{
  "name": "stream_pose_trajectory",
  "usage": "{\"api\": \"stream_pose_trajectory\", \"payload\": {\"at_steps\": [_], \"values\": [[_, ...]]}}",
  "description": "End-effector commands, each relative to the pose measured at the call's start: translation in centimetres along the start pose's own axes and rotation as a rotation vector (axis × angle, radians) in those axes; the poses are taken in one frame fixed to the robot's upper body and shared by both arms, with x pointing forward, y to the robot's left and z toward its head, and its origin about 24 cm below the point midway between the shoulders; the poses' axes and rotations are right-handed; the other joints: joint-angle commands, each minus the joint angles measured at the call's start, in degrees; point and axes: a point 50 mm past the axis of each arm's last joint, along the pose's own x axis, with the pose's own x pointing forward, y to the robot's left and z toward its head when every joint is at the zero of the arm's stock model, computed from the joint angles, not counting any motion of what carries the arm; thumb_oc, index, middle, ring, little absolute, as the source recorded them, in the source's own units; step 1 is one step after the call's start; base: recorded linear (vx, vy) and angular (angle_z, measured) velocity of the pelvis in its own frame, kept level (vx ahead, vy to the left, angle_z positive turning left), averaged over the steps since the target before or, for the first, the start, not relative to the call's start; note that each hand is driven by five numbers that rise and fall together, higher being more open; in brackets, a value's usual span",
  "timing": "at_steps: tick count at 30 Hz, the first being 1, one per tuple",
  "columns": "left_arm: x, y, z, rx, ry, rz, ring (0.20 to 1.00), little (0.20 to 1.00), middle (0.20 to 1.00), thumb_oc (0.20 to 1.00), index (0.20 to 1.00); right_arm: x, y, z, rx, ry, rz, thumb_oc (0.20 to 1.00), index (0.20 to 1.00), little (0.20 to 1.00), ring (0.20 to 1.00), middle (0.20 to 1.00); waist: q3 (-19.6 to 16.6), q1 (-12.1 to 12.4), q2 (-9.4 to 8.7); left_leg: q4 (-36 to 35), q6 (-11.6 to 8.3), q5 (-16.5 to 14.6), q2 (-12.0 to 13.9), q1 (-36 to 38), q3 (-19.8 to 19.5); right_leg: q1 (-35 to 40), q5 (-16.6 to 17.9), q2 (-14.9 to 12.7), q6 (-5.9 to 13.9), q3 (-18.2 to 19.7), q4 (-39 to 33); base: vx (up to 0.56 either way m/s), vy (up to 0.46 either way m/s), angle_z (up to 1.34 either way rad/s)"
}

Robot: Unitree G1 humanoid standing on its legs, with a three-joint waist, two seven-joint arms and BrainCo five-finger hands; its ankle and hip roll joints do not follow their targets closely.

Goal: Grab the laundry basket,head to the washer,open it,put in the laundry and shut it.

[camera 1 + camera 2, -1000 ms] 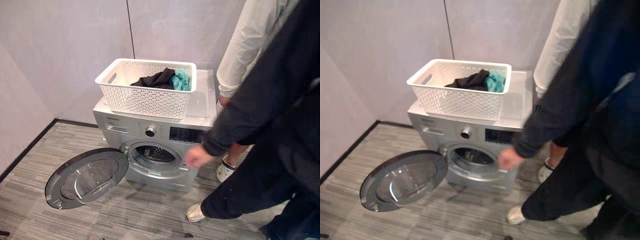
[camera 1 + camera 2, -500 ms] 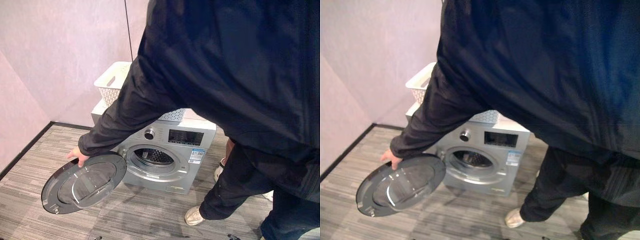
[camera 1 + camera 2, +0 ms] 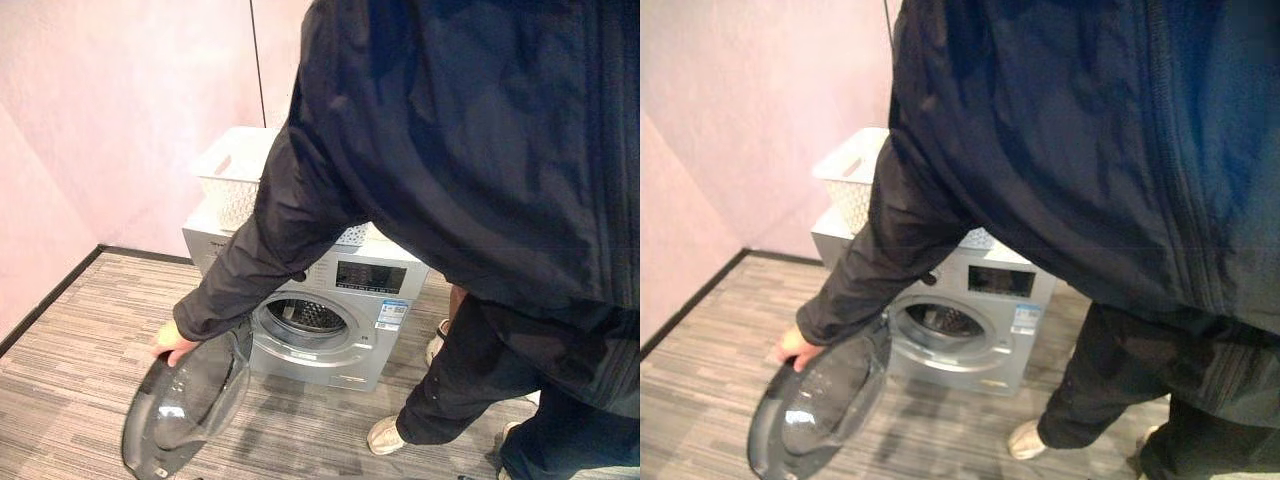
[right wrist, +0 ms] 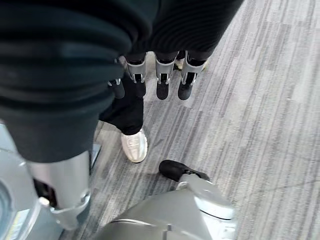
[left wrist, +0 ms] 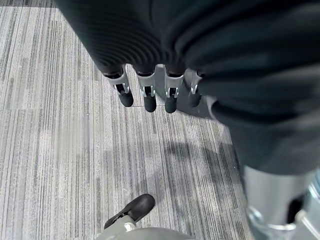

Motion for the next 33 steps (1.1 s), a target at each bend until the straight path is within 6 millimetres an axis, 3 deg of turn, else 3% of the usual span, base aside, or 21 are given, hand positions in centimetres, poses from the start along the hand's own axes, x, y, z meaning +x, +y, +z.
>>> {"api": "stream_pose_trajectory", "payload": {"at_steps": [1,33], "values": [[0.21,0.60,0.67,0.032,-0.003,0.015,1.000,1.000,1.000,1.000,1.000,0.24,-0.86,0.57,-0.067,0.003,-0.020,1.000,1.000,1.000,1.000,1.000,0.32,-0.16,-0.79,1.06,0.28,-2.08,-2.39,-1.80,-5.62,1.78,-2.10,-4.50,5.26,-1.54,2.46,0.00,0.000,0.00],[0.25,0.55,0.79,0.089,0.002,0.005,1.000,1.000,1.000,1.000,1.000,0.18,-1.24,-0.05,-0.130,0.035,-0.025,1.000,1.000,1.000,1.000,1.000,0.64,-0.38,-0.78,0.87,0.19,-1.96,-2.33,-1.84,-5.70,1.45,-1.74,-4.45,5.32,-1.43,2.28,0.00,0.000,0.00]]}}
